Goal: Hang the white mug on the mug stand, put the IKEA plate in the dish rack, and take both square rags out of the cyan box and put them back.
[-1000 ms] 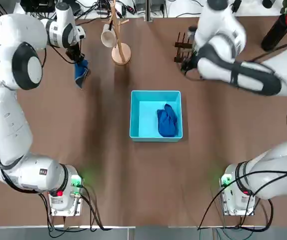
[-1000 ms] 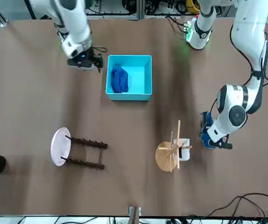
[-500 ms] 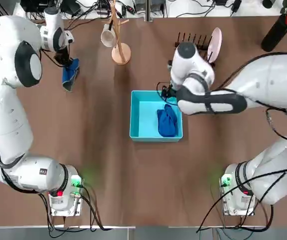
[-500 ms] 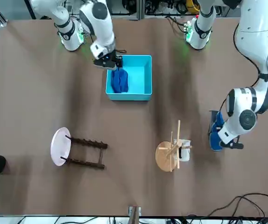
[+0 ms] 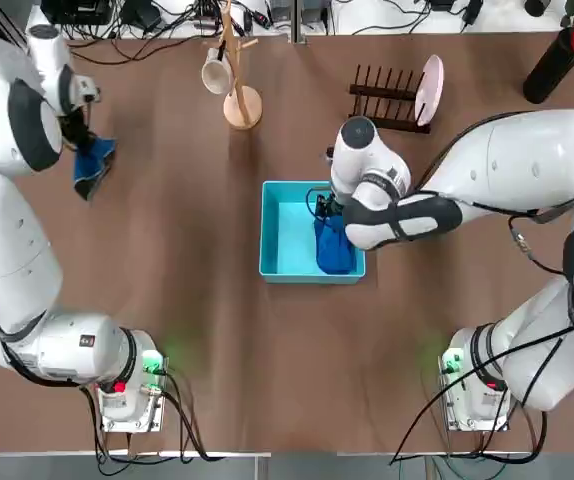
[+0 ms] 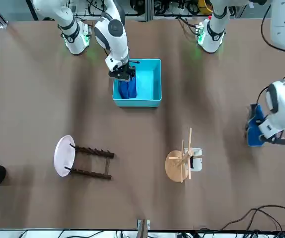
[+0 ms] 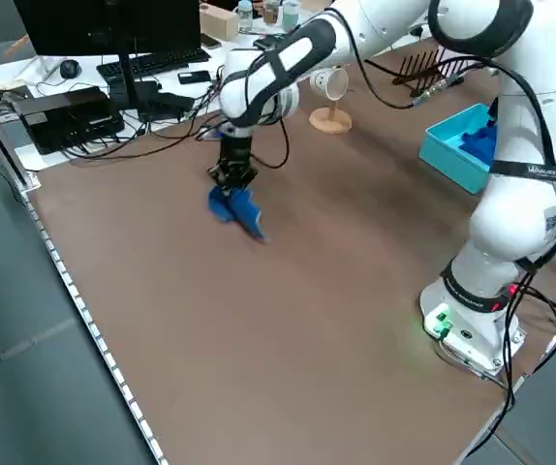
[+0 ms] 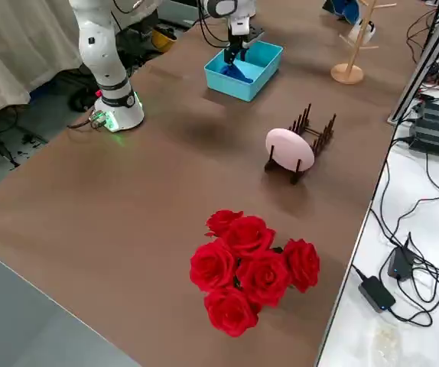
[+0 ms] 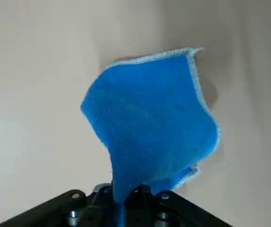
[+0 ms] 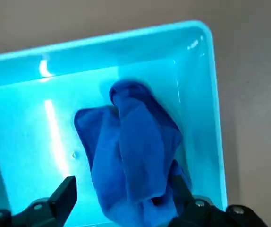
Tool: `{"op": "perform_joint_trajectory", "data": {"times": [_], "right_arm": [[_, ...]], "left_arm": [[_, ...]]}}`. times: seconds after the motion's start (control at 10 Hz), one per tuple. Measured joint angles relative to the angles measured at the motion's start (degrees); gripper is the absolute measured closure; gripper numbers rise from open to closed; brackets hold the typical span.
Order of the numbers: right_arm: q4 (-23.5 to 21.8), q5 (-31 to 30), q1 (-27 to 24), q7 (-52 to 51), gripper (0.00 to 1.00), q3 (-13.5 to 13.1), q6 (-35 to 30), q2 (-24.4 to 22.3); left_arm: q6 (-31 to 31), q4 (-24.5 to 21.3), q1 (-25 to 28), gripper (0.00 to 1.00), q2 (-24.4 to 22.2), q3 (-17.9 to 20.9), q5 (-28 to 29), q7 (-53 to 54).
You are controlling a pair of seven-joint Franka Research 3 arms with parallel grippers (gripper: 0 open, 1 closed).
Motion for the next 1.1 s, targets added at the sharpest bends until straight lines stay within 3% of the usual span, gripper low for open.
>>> {"op": "perform_joint_trajectory", "data": {"times": [0.3, 0.6, 0.8, 1.0, 1.1], "right_arm": [[-1.18, -0.09, 1.04, 0.07, 0.16, -0.05, 0.76, 0.30], [-1.57, -0.52, 2.05, 1.71, 0.36, -0.07, 1.83, 1.78], [-1.58, -0.67, 2.07, 2.83, 0.70, -0.35, 2.33, 2.31], [-1.45, -0.73, 1.85, 3.12, 0.96, -1.36, 2.65, 2.21], [-1.14, -0.82, 1.08, 3.12, 0.96, -1.91, 2.67, 1.87]], "left_arm": [[7.89, -3.22, 4.95, 0.96, -0.13, 1.12, 0.00, 6.83], [8.32, -3.52, 1.97, 0.97, -0.79, -3.51, 0.00, 4.64], [8.30, -3.65, 1.68, 0.97, -2.06, -9.18, 0.00, 0.43], [8.14, -4.89, 1.60, 0.97, -3.11, -15.88, 0.00, -6.13], [8.13, -5.75, 1.46, 0.97, -3.30, -19.45, 0.00, -10.03]]}}
